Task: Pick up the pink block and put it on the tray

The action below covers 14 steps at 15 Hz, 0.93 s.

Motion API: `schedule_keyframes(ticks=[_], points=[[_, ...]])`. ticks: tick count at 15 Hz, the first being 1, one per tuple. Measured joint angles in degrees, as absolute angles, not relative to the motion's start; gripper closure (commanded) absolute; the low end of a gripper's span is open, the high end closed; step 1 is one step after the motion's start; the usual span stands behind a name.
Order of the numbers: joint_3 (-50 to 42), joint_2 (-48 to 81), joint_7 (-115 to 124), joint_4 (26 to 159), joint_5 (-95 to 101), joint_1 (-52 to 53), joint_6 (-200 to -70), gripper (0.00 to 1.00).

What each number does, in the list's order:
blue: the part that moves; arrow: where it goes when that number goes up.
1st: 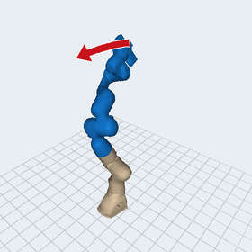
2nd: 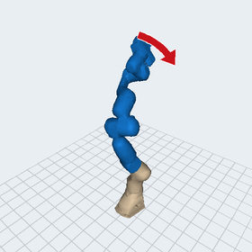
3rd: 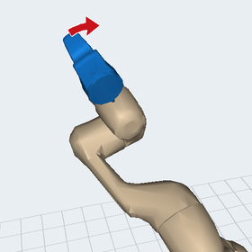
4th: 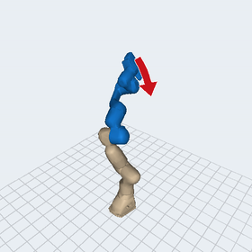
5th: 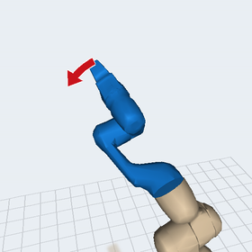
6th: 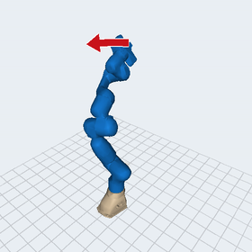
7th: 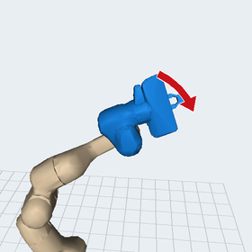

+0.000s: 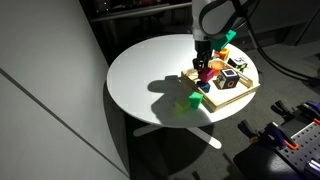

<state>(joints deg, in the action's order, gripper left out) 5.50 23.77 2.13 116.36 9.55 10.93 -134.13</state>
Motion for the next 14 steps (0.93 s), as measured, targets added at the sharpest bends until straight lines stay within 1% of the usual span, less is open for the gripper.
schedule_keyframes(ticks=[3,4,5,7,8,14], points=[[4.77,22.15,2.16,119.32,9.55,9.74,-136.92,0.68],[4.6,21.68,2.17,120.11,9.55,9.49,-137.69,0.18],[4.47,21.18,2.18,120.87,9.55,9.3,-138.3,0.17],[4.32,20.28,2.23,122.12,9.55,9.1,-138.82,0.04],[4.31,19.79,2.27,122.66,9.55,9.09,-139.01,0.0],[4.83,15.55,2.47,125.91,9.53,9.27,-140.16,0.0]])
